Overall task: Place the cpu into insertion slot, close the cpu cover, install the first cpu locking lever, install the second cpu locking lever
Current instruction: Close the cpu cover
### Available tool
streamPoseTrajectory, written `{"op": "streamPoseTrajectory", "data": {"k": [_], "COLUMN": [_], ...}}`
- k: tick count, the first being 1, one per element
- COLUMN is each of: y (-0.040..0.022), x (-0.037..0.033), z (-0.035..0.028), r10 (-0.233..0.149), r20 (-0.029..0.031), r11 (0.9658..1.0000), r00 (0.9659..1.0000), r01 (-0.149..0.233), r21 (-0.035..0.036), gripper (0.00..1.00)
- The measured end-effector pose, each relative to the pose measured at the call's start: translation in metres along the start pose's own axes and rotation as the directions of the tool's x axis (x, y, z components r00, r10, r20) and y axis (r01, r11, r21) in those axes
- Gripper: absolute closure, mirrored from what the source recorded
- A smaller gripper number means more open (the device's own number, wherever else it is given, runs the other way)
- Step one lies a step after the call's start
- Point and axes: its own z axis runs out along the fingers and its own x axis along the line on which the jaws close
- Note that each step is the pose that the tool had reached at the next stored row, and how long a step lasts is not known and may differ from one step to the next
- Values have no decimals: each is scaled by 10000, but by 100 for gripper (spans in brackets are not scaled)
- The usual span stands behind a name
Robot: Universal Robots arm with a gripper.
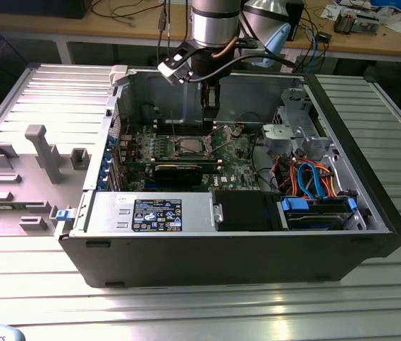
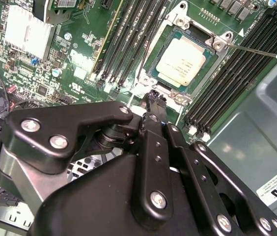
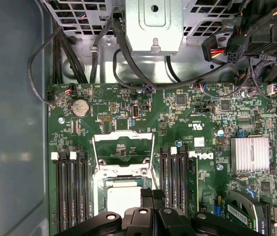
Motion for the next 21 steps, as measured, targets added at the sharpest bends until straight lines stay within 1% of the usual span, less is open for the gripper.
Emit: {"op": "streamPoseTrajectory", "data": {"k": [9,18,21], "y": [16,54,75], "x": [1,4,5], "z": [10,26,33], "r10": [-1,0,0], "r20": [0,0,0], "r11": [10000,10000,10000], "r00": [10000,10000,10000], "r01": [1,0,0], "r21": [0,0,0], "gripper": [89,89,89]}}
